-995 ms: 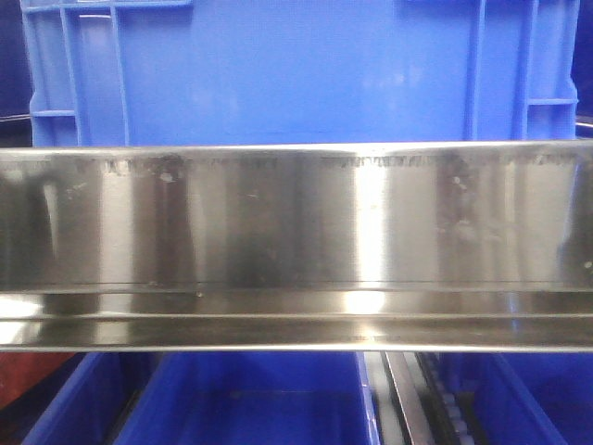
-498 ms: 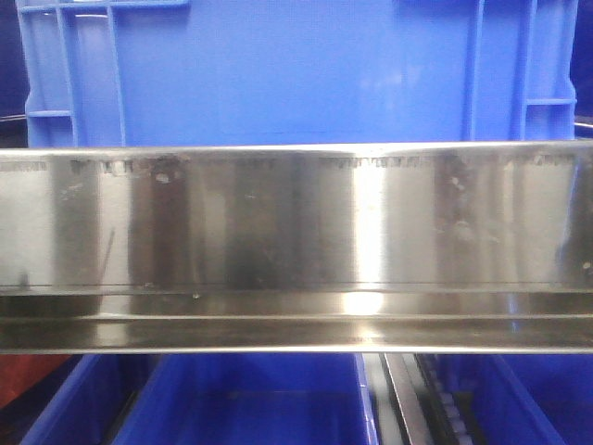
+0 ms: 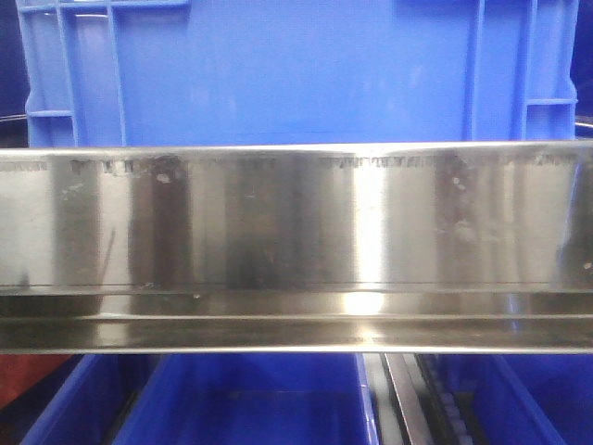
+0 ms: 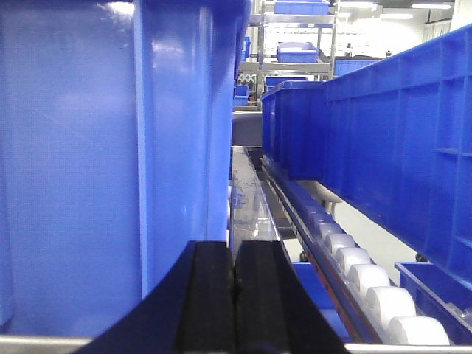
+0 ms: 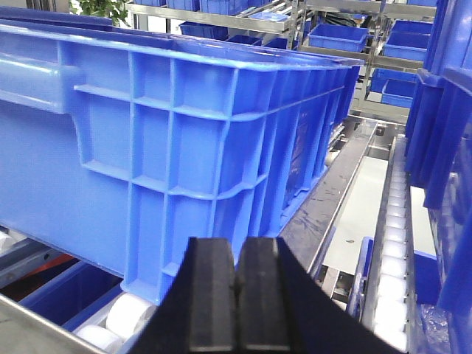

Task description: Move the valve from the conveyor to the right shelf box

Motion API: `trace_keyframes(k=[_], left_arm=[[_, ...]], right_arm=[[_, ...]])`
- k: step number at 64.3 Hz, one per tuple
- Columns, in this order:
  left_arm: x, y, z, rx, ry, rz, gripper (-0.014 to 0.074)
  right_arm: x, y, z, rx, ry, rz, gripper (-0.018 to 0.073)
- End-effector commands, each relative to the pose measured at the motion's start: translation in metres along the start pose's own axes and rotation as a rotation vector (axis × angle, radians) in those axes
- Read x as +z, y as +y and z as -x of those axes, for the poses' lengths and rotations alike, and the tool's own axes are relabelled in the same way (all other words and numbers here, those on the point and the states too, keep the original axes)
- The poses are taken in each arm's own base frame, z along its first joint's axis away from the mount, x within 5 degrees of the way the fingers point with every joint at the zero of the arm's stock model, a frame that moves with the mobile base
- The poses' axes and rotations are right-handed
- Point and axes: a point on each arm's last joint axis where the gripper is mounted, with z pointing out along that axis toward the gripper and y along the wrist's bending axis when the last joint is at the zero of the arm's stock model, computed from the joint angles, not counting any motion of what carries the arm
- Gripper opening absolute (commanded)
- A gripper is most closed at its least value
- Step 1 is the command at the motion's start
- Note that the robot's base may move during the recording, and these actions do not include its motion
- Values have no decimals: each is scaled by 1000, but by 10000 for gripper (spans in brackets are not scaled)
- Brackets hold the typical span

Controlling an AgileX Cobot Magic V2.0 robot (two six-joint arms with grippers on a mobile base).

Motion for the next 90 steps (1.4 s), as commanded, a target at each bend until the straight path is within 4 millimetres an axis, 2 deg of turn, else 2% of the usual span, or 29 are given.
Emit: trace_keyframes(k=[1, 34, 51, 56, 74, 85, 90], left_arm=[[-1, 0, 3, -8, -28, 0, -111], [-1, 0, 3, -8, -28, 0, -111], [-1, 0, 3, -8, -28, 0, -111], [-1, 0, 3, -8, -28, 0, -111], [-1, 0, 3, -8, -28, 0, -111], [-1, 0, 3, -8, -28, 0, -111], [-1, 0, 3, -8, -28, 0, -111]], right_arm=[[-1, -1, 2, -11, -25, -11, -162], [-1, -2, 2, -10, -36, -24, -162], [-3, -18, -1, 4, -36, -257, -162], [-5, -22, -9, 20, -61, -314, -162], [-14, -22, -60, 85, -99, -406, -162], [-16, -22, -83, 93, -98, -425, -162], [-15, -22, -87, 93, -98, -430, -162]])
